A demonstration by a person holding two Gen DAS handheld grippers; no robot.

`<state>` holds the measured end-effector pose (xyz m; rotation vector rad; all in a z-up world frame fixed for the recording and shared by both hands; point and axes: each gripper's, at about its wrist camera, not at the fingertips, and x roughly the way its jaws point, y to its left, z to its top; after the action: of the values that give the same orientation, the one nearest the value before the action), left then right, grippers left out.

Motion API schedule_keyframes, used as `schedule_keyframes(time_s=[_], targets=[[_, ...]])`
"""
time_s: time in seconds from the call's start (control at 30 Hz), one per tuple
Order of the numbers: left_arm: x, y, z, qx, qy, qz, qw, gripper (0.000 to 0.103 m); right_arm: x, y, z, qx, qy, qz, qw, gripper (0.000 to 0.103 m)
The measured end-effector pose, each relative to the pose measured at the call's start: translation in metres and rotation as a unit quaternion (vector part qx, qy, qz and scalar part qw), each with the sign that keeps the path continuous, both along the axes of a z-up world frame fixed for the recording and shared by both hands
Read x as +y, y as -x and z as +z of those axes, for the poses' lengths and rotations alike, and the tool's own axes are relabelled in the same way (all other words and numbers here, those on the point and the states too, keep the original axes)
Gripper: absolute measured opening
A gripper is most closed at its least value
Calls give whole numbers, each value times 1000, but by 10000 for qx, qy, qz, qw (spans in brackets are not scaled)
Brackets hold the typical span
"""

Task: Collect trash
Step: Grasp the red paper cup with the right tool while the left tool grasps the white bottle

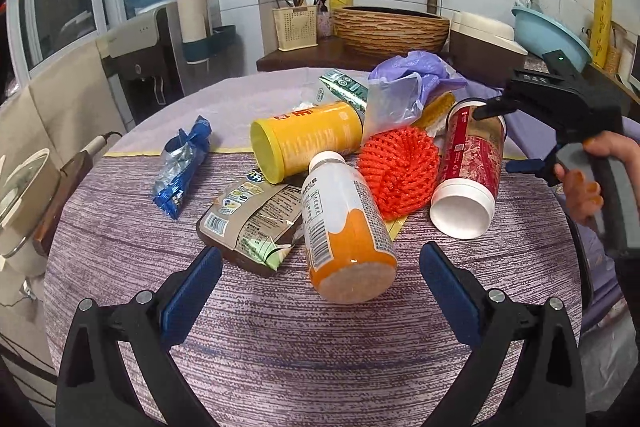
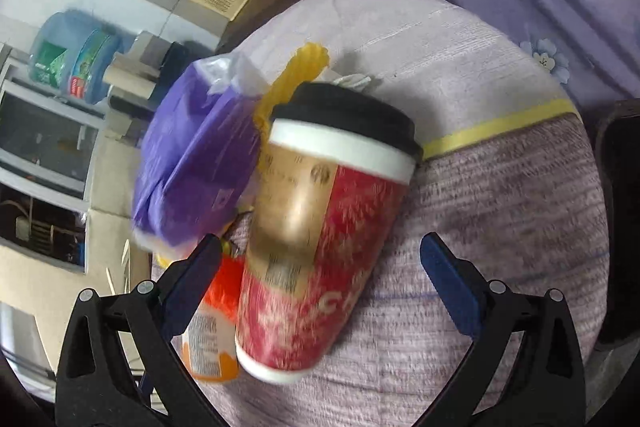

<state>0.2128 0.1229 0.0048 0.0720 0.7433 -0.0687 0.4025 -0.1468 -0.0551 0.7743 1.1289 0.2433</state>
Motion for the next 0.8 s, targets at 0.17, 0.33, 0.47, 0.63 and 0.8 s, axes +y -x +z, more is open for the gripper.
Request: schedule_keyframes(time_s=[0.17, 0.33, 0.47, 0.63, 0.8], targets=[[7, -21, -3, 306, 229, -37, 9993, 98, -2, -21, -22, 384, -414, -97, 9984, 93], [7, -41, 2, 445, 245, -155, 9986, 98, -2, -22, -24, 400, -680, 88, 9968, 82], [2, -61, -1, 666, 218, -250, 9972, 98, 2, -15, -15, 155, -643, 366, 9971, 82], [0, -87, -8, 1076, 282, -292, 9934, 95, -3, 5, 4, -260, -562, 607, 9962, 81], [-2, -111, -19, 1499, 215, -268, 9881, 88, -7, 32, 31, -910, -355, 809, 9919, 81]])
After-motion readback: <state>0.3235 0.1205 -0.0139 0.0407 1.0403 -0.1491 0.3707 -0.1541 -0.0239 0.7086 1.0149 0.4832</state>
